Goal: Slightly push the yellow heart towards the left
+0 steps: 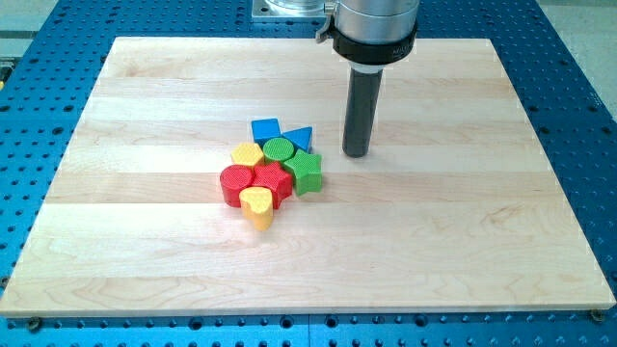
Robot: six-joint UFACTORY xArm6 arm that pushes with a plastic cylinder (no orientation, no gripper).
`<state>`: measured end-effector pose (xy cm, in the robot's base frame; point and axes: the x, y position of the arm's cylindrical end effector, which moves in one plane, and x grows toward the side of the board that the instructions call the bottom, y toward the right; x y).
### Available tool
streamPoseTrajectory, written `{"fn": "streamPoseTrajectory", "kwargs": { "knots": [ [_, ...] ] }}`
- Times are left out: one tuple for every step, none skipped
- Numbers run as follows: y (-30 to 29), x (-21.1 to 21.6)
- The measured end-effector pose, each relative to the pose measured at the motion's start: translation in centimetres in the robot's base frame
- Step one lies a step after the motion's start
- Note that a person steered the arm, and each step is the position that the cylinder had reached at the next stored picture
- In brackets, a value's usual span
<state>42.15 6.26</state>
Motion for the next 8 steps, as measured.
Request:
{"fn": "streamPoseTrajectory", "kwargs": {
  "knots": [
    [0.0,0.0],
    [0.0,0.0],
    [0.1,-1.1],
    [1.0,-1.2],
    [1.0,-1.4],
    [1.0,-0.9],
    [1.1,-0.3],
    [1.2,0.6]
  ]
}}
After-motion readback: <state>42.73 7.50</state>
